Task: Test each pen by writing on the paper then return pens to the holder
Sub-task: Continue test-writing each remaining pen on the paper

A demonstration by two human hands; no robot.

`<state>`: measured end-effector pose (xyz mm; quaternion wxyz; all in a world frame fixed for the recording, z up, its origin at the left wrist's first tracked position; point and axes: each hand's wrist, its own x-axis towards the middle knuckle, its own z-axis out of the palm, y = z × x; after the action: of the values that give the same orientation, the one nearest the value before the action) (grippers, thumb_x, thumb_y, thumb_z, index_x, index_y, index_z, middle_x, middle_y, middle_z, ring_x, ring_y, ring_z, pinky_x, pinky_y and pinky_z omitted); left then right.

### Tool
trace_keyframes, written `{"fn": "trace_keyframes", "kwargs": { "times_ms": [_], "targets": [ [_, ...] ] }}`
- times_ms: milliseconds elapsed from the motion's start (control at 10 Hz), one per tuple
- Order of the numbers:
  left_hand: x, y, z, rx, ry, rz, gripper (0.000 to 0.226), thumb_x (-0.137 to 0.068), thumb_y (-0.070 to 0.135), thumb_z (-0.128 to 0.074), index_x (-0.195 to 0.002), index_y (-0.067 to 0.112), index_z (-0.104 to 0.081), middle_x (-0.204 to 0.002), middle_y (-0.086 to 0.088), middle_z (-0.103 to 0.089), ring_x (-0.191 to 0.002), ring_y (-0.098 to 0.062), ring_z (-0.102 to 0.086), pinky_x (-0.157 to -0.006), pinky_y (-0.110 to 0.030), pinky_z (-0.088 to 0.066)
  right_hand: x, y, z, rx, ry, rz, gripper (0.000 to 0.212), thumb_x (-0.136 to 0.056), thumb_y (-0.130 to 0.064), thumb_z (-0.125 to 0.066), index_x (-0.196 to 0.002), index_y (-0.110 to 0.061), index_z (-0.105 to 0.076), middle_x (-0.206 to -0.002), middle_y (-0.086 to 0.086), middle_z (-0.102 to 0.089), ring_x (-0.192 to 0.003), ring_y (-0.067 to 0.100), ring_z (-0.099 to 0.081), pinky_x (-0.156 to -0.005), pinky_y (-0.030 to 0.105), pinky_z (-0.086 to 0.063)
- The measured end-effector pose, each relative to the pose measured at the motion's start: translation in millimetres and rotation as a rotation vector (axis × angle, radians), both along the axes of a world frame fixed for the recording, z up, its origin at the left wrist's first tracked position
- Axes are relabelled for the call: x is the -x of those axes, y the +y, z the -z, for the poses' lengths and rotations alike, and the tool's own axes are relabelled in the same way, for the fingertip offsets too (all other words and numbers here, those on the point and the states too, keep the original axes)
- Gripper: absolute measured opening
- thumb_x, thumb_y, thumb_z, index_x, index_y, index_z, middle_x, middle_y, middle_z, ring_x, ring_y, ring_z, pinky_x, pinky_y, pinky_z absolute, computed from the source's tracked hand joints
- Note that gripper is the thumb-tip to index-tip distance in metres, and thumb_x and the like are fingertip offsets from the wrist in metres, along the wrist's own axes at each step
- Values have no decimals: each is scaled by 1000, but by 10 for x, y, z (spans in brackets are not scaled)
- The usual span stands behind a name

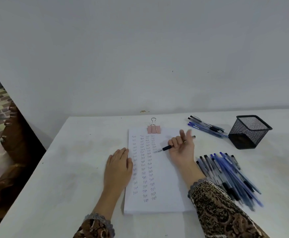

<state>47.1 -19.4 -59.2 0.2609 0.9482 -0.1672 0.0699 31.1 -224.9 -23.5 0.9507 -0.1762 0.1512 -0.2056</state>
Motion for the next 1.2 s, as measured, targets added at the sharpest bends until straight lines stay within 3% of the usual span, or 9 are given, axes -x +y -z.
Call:
{"fn": "trace_keyframes", "kwargs": {
  "times_ms": [100,200,300,400,500,600,700,1000,1200],
  "targets": [
    [2,-1,-5,-7,-4,3,45,-98,25,-32,-142,15,-35,-149,3,-33,-140,-11,-23,-118,-30,-8,-66,13,17,113,47,-62,26,-100,-28,-38,-96,-12,-59,-49,-5,-49,-42,8,-44,-54,18,-41],
    [5,0,-7,-6,-3,0,45,-98,25,-33,-142,15,-35,-149,3,-33,-140,-11,-23,-118,-29,-8,-93,30,28,276,97,-90,48,-100,-46,-27,-94,-13,-62,-63,1,-61,-51,12,-51,-57,21,-42],
    [6,2,-9,-10,-6,6,45,-98,24,-34,-142,14,-36,-149,1,-35,-140,-13,-25,-118,-31,-10,-103,49,-15,436,170,-121,61,-96,-55,-18,-90,-12,-61,-56,4,-60,-40,12,-49,-42,18,-43],
    [6,-1,-15,-5,-3,8,44,-98,24,-34,-141,13,-37,-148,0,-36,-139,-13,-26,-118,-32,-12,-65,85,-11,532,139,-169,33,-100,-26,-37,-81,-6,-56,-68,10,-67,-53,16,-66,-54,21,-56],
    [1,-5,-15,-3,-7,9,44,-98,24,-35,-141,13,-37,-148,0,-36,-139,-13,-26,-118,-32,-13,-34,96,47,766,139,-192,23,-85,13,-54,-80,-8,-49,-61,8,-63,-49,13,-63,-48,17,-50],
    [2,-6,-12,-1,-10,9,44,-98,23,-35,-140,12,-38,-147,0,-37,-139,-14,-27,-118,-32,-13,-25,129,102,987,180,-173,36,-84,17,-53,-68,-14,-44,-46,-2,-49,-38,9,-46,-40,17,-35],
    [12,-6,-9,5,-15,5,44,-98,23,-35,-140,12,-38,-147,-1,-37,-139,-15,-27,-118,-32,-13,-21,164,126,1023,228,-70,53,-74,24,-46,-58,-22,-23,-54,-6,-25,-45,5,-20,-45,15,-20],
    [14,-10,-12,1,-9,-5,44,-98,24,-34,-141,13,-36,-148,0,-35,-140,-13,-25,-117,-30,-10,-1,203,131,1076,236,-89,53,-71,21,-47,-62,-22,-17,-51,-14,-21,-49,4,-14,-50,16,-17],
    [10,-5,-2,-1,-7,-1,44,-98,24,-34,-141,14,-36,-148,1,-35,-140,-13,-25,-117,-30,-10,24,222,91,1126,259,-62,54,-71,21,-49,-62,-22,-17,-56,-7,-19,-47,4,-16,-49,14,-19]
  ]
}}
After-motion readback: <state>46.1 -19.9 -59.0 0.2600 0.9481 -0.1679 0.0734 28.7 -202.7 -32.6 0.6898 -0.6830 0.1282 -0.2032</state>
